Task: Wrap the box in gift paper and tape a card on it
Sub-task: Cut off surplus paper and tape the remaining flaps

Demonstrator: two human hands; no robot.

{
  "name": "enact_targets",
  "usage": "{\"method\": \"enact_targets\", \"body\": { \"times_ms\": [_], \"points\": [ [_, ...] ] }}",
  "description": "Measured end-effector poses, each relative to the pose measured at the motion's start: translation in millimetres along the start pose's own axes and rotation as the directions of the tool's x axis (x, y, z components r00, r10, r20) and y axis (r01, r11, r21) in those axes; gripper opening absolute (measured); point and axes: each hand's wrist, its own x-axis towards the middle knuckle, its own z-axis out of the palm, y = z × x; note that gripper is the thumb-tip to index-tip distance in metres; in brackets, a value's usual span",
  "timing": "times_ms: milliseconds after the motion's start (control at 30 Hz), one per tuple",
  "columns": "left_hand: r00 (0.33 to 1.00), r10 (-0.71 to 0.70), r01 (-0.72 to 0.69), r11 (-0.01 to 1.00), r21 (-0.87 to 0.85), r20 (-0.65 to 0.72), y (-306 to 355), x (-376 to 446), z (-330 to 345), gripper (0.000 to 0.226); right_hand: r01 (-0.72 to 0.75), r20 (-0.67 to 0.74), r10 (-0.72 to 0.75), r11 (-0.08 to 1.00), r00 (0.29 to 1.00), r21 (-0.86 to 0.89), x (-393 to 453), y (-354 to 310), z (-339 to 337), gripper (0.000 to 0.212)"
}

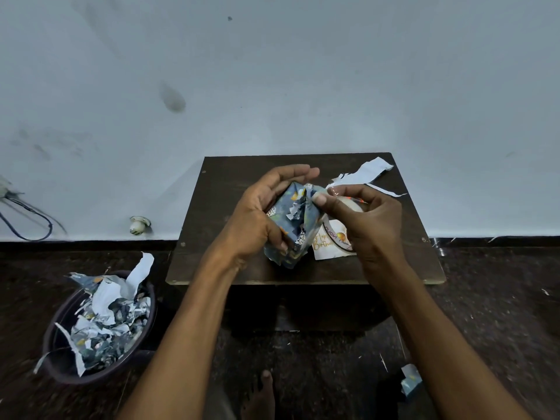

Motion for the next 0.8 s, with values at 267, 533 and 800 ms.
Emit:
{"method": "enact_targets", "body": {
  "times_ms": [267, 533, 800],
  "points": [
    [0.992, 0.015, -0.021, 0.999, -0.046, -0.128, -1, 3, 16, 0.095, 0.040, -0.093, -0.066, 0.966, 0.993, -0.257, 2, 7, -6, 0.044],
    [1.000, 0.015, -0.013, 0.981, -0.193, 0.008, -2, -2, 13, 0.084, 0.077, -0.158, -0.148, 0.918, 0.976, -0.389, 2, 10, -5, 0.057],
    [0.986, 0.070, -0.077, 0.996, -0.043, -0.152, -9, -2, 21, 0.055, 0.068, -0.180, -0.176, 0.872, 0.968, -0.485, 1, 7, -7, 0.059]
  ]
}}
